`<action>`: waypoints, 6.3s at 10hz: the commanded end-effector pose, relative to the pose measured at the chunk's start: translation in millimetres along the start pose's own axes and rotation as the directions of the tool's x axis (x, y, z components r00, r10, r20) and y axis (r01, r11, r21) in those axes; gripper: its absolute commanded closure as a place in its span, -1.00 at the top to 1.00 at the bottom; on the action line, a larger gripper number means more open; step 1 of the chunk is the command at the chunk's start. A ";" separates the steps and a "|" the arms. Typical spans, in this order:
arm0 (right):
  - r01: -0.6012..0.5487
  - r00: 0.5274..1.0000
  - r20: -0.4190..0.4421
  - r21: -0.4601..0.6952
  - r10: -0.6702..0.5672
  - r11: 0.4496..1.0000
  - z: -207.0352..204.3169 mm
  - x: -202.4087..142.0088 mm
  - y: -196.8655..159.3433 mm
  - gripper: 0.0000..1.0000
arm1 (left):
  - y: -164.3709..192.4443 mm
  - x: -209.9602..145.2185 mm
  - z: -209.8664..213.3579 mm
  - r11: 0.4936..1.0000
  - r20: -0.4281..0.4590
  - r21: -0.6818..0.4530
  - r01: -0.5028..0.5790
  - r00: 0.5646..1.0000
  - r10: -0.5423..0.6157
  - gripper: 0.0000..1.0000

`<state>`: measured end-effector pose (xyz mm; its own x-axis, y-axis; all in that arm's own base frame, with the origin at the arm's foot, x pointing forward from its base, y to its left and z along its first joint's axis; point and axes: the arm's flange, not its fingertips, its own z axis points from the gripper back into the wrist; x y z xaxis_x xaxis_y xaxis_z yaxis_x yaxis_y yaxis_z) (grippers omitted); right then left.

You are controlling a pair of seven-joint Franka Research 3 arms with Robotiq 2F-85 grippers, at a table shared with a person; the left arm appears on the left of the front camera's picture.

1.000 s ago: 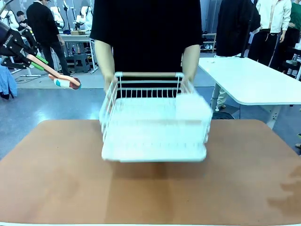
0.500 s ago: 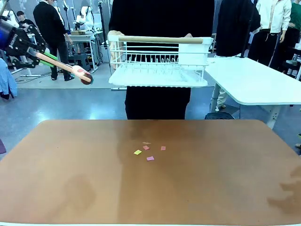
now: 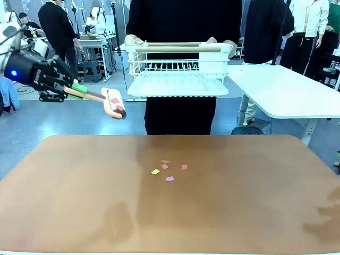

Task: Clean the table.
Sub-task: Clean the table with the Lint Roller when the human lifts the Dish drying rack.

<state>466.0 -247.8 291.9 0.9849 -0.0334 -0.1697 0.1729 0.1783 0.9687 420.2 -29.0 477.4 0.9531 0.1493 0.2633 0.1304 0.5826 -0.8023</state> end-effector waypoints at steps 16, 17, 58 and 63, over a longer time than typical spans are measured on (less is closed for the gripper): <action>-0.003 1.000 0.000 -0.006 0.003 1.000 -0.6 0.5 1.8 1.00 | 82.7 26.9 -29.3 0.987 -0.143 0.159 -0.027 0.988 0.051 -0.57; -0.003 1.000 0.000 -0.006 0.003 1.000 -0.6 0.5 1.8 1.00 | 97.1 29.6 -38.4 0.989 -0.169 0.144 -0.040 0.983 0.065 -0.57; -0.003 1.000 0.000 -0.006 0.003 1.000 -0.6 0.5 1.8 1.00 | 85.3 63.2 -383.1 0.977 -0.540 0.215 -0.006 0.832 0.124 -0.57; -0.003 1.000 0.000 -0.006 0.003 1.000 -0.6 0.5 1.8 1.00 | 65.6 48.1 -406.3 0.980 -0.524 0.200 -0.001 0.845 0.108 -0.57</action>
<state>466.3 -247.9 291.2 0.9848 -0.0331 -0.1706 0.1738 0.1782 0.9685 591.1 -301.5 262.6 0.9532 -0.2745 -0.1265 0.0794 0.6313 -0.7715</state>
